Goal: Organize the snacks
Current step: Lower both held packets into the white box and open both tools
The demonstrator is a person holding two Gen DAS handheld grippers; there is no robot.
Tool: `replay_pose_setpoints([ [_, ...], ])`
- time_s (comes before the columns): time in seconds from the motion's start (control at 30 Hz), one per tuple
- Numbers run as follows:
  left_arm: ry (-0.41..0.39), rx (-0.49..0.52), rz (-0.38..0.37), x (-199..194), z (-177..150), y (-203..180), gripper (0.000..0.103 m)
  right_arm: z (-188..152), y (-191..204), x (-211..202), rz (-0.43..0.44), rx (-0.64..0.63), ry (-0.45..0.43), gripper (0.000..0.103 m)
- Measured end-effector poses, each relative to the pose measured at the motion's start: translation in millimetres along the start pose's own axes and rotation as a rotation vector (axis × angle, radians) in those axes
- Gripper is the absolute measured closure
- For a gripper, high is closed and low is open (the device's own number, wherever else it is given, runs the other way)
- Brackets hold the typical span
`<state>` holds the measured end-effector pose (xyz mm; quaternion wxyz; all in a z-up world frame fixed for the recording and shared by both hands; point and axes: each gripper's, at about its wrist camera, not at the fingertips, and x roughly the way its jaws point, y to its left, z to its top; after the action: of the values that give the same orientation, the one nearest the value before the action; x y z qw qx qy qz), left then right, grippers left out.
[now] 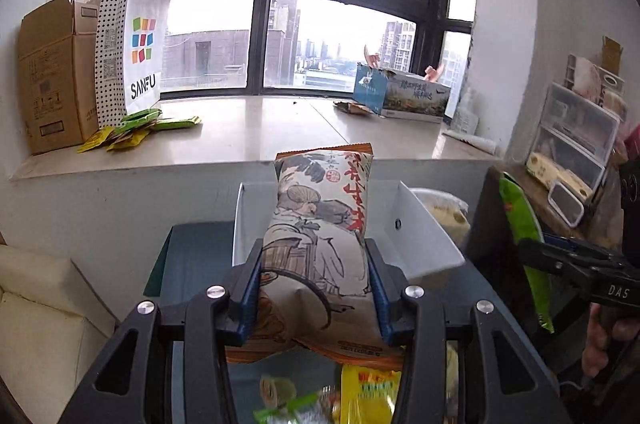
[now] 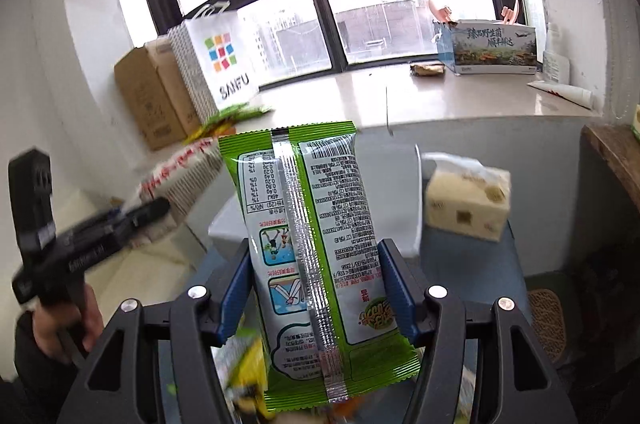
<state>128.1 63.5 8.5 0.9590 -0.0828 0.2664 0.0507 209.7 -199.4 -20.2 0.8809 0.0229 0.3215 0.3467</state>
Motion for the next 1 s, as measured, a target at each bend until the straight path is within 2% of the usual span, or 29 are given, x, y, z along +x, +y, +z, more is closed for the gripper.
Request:
replay_pose_setpoints([
  [0.17, 0.023, -0.017, 0.036, 56.3, 27.5, 1.7, 0.053, 49.6, -8.3, 66.7, -0.118, 0.062, 0.019, 0.037],
  [0.33, 0.086, -0.029, 0.070, 110.0, 36.0, 3.2, 0.053, 74.7, -26.1, 135.1, -0.148, 0.100, 0.119, 0.037],
  [0.37, 0.102, -0.030, 0.072, 118.6, 35.7, 3.3, 0.052, 76.6, -31.0, 145.4, -0.143, 0.113, 0.137, 0.033],
  [0.4, 0.124, -0.038, 0.068, 127.6, 35.5, 4.9, 0.049, 77.3, -35.9, 153.5, -0.130, 0.122, 0.153, 0.030],
  [0.43, 0.148, -0.049, 0.066, 136.9, 34.9, 6.5, 0.031, 77.5, -40.0, 160.0, -0.128, 0.140, 0.161, 0.018],
  [0.5, 0.154, -0.076, 0.056, 143.3, 32.3, 12.3, 0.000, 76.2, -48.9, 168.1, -0.135, 0.181, 0.165, 0.000],
  [0.57, 0.121, -0.098, 0.043, 135.7, 30.8, 18.7, 0.000, 73.0, -58.8, 166.0, -0.124, 0.214, 0.165, 0.000],
  [0.7, 0.100, -0.085, 0.022, 118.2, 28.9, 23.4, 0.000, 71.8, -61.8, 145.8, -0.057, 0.213, 0.100, 0.000],
  [0.9, 0.071, -0.039, 0.009, 85.1, 28.8, 15.2, 0.000, 72.7, -50.0, 101.9, -0.078, 0.113, -0.011, 0.000],
  [1.0, 0.027, -0.057, -0.035, 62.5, 26.5, 13.5, 0.000, 67.9, -39.1, 76.7, -0.050, 0.059, -0.030, 0.000],
])
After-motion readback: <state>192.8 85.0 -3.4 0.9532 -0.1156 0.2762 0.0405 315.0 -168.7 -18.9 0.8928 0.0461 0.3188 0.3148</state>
